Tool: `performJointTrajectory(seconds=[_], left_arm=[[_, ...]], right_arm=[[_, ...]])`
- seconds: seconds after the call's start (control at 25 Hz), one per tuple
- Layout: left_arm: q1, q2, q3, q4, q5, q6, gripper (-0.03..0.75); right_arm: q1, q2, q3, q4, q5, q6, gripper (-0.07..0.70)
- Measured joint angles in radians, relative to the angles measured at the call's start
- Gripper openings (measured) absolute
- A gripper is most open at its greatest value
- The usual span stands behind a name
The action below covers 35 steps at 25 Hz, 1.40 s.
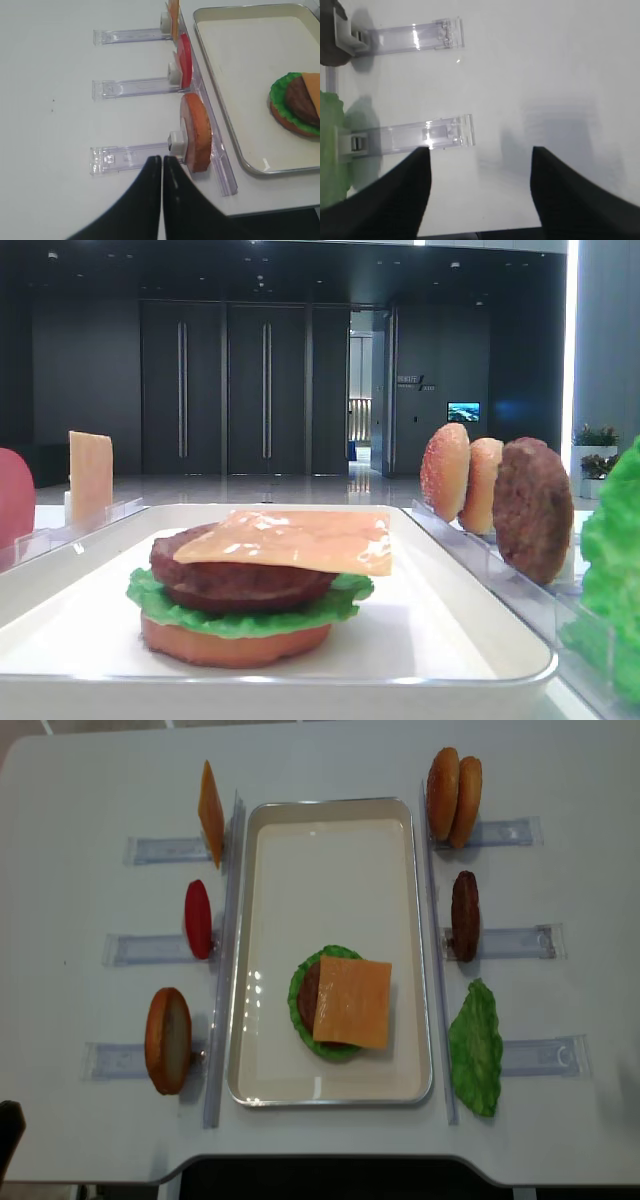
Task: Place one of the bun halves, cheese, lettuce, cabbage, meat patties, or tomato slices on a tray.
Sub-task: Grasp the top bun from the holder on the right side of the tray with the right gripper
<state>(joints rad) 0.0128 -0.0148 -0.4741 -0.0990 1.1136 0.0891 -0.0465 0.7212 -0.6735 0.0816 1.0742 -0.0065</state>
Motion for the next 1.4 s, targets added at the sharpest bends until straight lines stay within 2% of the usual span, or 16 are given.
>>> performJointTrajectory(seconds=[0.2,0.64,1.4], left_arm=[[0.000,0.000,0.000,0.000,0.000,0.000,0.000],[0.000,0.000,0.000,0.000,0.000,0.000,0.000],[0.000,0.000,0.000,0.000,-0.001,0.000,0.000]], right_arm=[[0.000,0.225,-0.161,0.008,0.030,-0.001,0.416],[0.000,0.549,-0.535,0.029,0.117,-0.010,0.416],[0.000,0.917,-0.935,0.047,0.138,-0.070,0.416]])
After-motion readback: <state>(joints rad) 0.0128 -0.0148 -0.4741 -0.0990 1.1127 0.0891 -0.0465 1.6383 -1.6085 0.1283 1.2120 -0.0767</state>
